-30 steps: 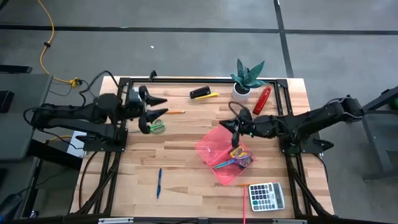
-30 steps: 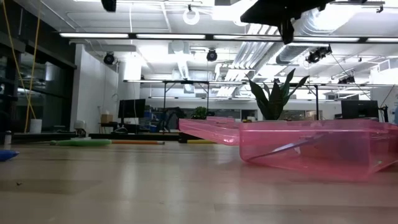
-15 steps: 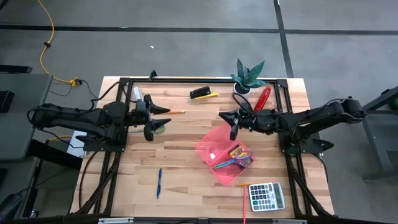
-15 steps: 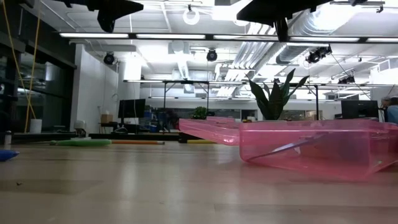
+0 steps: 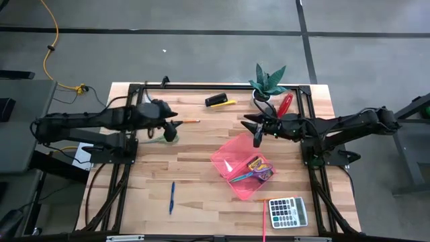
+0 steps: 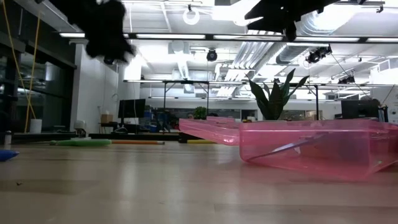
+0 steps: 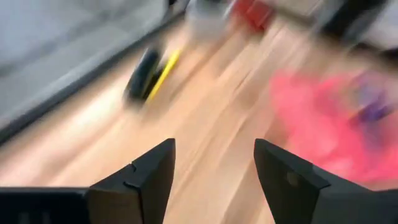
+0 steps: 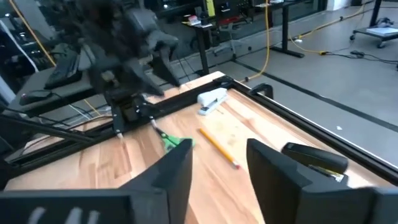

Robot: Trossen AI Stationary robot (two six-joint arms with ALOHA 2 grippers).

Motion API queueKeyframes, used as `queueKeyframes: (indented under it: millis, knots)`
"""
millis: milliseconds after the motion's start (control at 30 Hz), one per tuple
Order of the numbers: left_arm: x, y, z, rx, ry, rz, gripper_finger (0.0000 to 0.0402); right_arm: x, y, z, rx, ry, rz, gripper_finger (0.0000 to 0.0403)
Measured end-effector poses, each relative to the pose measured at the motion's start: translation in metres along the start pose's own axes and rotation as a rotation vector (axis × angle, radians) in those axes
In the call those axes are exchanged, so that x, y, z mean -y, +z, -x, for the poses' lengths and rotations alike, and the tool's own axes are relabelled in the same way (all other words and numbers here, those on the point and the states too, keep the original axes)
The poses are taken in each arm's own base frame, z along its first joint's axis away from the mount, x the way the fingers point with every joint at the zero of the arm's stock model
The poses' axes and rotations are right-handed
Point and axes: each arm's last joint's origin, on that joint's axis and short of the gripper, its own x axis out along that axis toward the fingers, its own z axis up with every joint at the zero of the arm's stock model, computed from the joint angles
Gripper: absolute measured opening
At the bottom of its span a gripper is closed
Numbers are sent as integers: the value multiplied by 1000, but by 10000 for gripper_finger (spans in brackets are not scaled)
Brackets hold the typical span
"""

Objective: Pack school essentials
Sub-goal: Put the green scissors into the pink supply box

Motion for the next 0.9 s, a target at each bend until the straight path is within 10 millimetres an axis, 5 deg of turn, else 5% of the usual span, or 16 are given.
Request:
queueKeyframes:
  millis: [200, 400, 900]
  knots:
    - [-17, -28, -42, -452, 93, 85, 225, 2, 2, 4, -6, -3, 3, 164]
    - [-18, -47, -81, -671, 93, 4, 225, 2, 0, 3, -20, -4, 10, 165]
    - [-21, -70, -118, -845, 153, -119, 225, 3, -1, 3, -32, -8, 15, 165]
